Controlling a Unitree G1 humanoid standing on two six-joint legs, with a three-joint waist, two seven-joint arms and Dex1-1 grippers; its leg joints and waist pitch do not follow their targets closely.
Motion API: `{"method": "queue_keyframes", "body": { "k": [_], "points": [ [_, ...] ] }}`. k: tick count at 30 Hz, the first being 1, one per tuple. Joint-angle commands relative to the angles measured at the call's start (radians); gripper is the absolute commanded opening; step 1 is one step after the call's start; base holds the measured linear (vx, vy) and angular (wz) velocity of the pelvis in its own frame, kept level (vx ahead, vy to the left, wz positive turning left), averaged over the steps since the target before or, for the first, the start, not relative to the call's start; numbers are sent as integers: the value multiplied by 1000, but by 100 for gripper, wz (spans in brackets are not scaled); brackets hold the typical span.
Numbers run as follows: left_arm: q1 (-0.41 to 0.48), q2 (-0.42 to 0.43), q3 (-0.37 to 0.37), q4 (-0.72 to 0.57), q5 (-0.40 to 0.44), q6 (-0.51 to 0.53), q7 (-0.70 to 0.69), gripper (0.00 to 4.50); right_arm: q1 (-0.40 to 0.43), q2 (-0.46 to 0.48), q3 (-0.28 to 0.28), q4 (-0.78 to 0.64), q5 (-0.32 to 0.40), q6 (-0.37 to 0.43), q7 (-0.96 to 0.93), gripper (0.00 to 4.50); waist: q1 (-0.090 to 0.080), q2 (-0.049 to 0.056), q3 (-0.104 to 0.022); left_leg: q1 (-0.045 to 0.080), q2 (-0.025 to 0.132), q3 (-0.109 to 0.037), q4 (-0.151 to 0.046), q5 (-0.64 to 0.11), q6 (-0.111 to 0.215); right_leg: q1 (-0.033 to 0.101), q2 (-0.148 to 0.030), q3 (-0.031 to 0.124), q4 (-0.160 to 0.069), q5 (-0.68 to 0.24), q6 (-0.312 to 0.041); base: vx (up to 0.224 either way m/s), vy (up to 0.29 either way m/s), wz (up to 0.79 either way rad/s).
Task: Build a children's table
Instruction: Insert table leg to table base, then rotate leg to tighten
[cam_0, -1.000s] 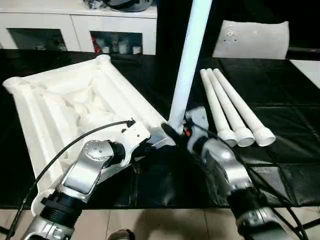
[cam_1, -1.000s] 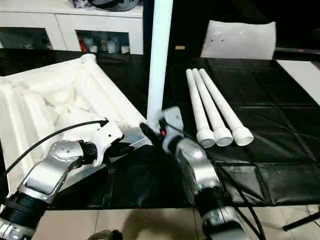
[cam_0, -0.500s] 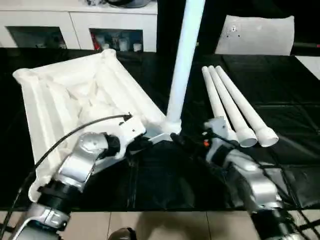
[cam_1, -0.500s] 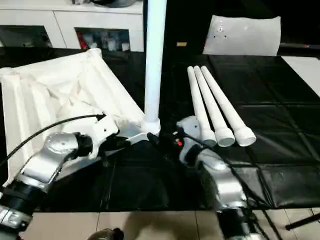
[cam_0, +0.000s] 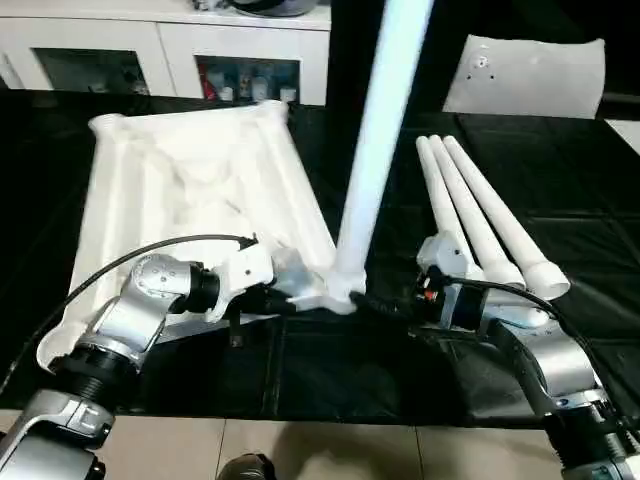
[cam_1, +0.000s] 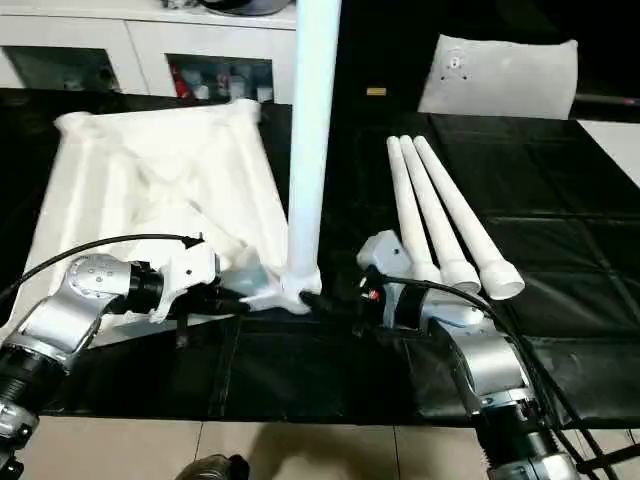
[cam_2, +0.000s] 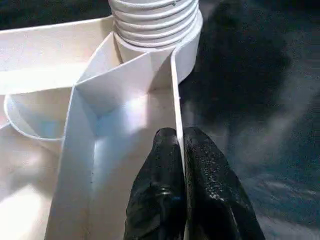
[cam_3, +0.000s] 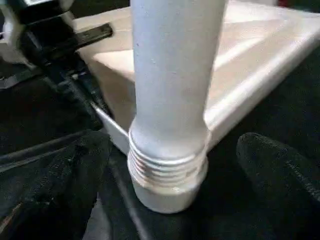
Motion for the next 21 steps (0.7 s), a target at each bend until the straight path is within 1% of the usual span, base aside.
{"method": "queue_keyframes", "body": {
  "k": [1, 2, 4, 5, 6, 7, 8, 9, 10, 13, 16, 18, 19, 20, 21],
  "points": [
    [-13, 4, -74, 14, 10, -38, -101, 0, -27, -31, 18, 29, -15, -17, 63, 447, -1, -4, -66, 47, 55, -21, -53, -234, 19, 16, -58, 22, -62, -41, -232, 0, 0, 0],
    [-17, 5, -77, 17, 11, -43, -110, 0, -32, -35, 21, 36, -15, -20, 76, 447, 1, -2, -66, 48, 56, -20, -53, -235, 18, 15, -58, 22, -61, -46, -233, 0, 0, 0],
    [-30, 5, -89, 33, 14, -61, -138, 0, -50, -47, 32, 58, -11, -25, 126, 447, 8, -4, -66, 48, 58, -20, -53, -246, 14, 15, -60, 22, -61, -60, -236, 0, 0, 0],
    [-36, 3, -95, 40, 16, -69, -155, 0, -62, -48, 38, 76, -12, -27, 141, 420, 8, -5, -66, 47, 58, -20, -52, -248, 13, 16, -62, 22, -59, -67, -239, 0, 0, 0],
    [-46, 2, -106, 47, 23, -82, -177, 0, -83, -44, 51, 105, -19, -35, 159, 420, 10, -5, -66, 49, 59, -19, -52, -251, 13, 14, -62, 22, -60, -72, -239, 0, 0, 0],
    [-46, 2, -106, 47, 23, -82, -177, 0, -83, -44, 51, 105, -19, -35, 159, 420, 11, -6, -66, 49, 58, -19, -50, -254, 13, 13, -63, 22, -60, -76, -241, 0, 0, 0],
    [-51, -1, -111, 53, 26, -92, -185, 0, -92, -42, 59, 117, -19, -38, 172, 420, 9, -7, -65, 47, 59, -20, -53, -260, 8, 14, -63, 22, -60, -88, -240, 0, 0, 0],
    [-53, -2, -112, 55, 26, -93, -187, 0, -94, -42, 61, 119, -18, -36, 178, 395, 9, -7, -66, 47, 59, -21, -53, -261, 6, 15, -64, 22, -59, -91, -240, 0, 0, 0],
    [-57, -5, -115, 61, 30, -98, -187, 0, -97, -41, 67, 123, -18, -41, 189, 395, 10, -8, -66, 47, 59, -21, -53, -265, 5, 15, -64, 21, -60, -95, -239, 0, 0, 0],
    [-69, -15, -120, 83, 36, -113, -187, 0, -106, -39, 79, 136, -18, -46, 221, 374, 12, -9, -67, 49, 59, -20, -51, -267, 4, 14, -65, 21, -59, -99, -241, 0, 0, 0],
    [-81, -21, -123, 104, 42, -123, -183, 0, -111, -35, 88, 149, -22, -54, 241, 335, 15, -10, -67, 47, 58, -20, -50, -256, 10, 14, -64, 21, -59, -94, -243, 0, 0, 0],
    [-90, -24, -124, 120, 46, -130, -182, 0, -116, -32, 98, 162, -27, -64, 251, 329, 18, -10, -69, 48, 60, -20, -49, -253, 10, 14, -65, 20, -58, -88, -246, 0, 0, 0],
    [-93, -25, -124, 124, 47, -132, -182, 0, -118, -32, 101, 165, -28, -66, 253, 306, 19, -10, -68, 48, 59, -20, -49, -253, 10, 14, -66, 20, -57, -89, -247, 0, 0, 0],
    [-95, -24, -123, 128, 48, -134, -184, 0, -120, -29, 102, 171, -30, -69, 254, 306, 20, -9, -67, 47, 59, -21, -49, -257, 10, 14, -66, 20, -57, -95, -247, 0, 0, 0],
    [-97, -24, -122, 131, 48, -136, -186, 0, -123, -27, 101, 175, -30, -71, 254, 291, 20, -10, -68, 48, 58, -20, -49, -265, 7, 13, -66, 21, -58, -108, -246, 0, 0, 0]
  ]
}}
